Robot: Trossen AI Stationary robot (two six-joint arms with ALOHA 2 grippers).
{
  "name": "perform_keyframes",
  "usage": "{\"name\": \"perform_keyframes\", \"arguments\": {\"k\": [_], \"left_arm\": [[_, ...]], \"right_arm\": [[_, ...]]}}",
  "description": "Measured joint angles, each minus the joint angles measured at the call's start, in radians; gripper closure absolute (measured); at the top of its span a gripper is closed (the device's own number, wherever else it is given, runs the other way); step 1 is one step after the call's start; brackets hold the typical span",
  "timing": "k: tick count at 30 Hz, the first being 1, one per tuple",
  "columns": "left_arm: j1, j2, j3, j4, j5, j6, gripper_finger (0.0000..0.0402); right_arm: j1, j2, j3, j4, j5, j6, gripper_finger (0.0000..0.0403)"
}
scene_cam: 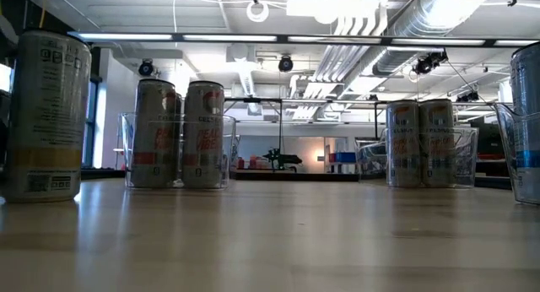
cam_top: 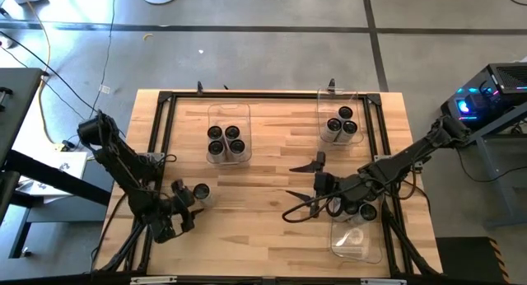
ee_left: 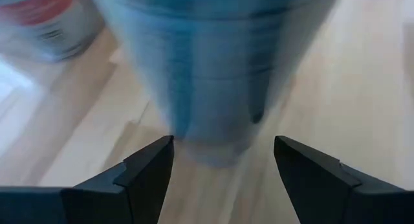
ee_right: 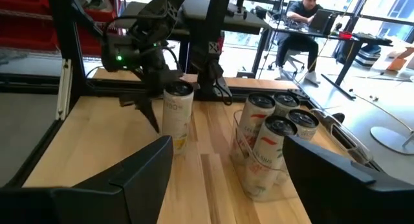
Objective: Sort soda cans
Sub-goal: Put the white-yellow soda can into the top right transparent bin
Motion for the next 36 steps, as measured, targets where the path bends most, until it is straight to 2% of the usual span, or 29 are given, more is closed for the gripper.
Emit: {"name": "perform_keyframes", "arguments": {"k": [7,13,15,17,22,25,29,36], "left_arm": [[0.084,0.082,0.0,0.371,-0.01,0.209,0.0143],[0.117,0.137,0.001,0.666,0.123,0.406,0.0143],[0.121,0.14,0.002,0.676,0.152,0.443,0.0143],[0.122,0.134,0.002,0.611,0.161,0.429,0.0143],[0.122,0.123,0.0,0.354,0.17,0.233,0.0143],[0.129,0.125,0.001,0.309,0.111,0.214,0.0143],[0.171,0.124,0.001,0.396,0.046,0.342,0.0143],[0.285,0.126,0.0,0.702,0.159,0.574,0.0146]], "right_arm": [[0.0,0.0,0.0,-0.009,0.0,0.02,0.0114],[0.0,0.006,0.0,-0.063,0.0,0.064,0.0114],[0.0,0.02,0.0,-0.07,0.0,0.063,0.0114],[0.0,0.041,0.0,-0.07,-0.001,0.062,0.0114],[-0.002,0.099,0.0,-0.071,-0.02,0.049,0.0114],[-0.01,0.123,0.0,-0.064,-0.04,0.036,0.0114],[-0.039,0.14,0.0,-0.049,-0.096,0.054,0.0114],[-0.077,0.145,0.0,-0.042,-0.175,0.096,0.0114]]}}
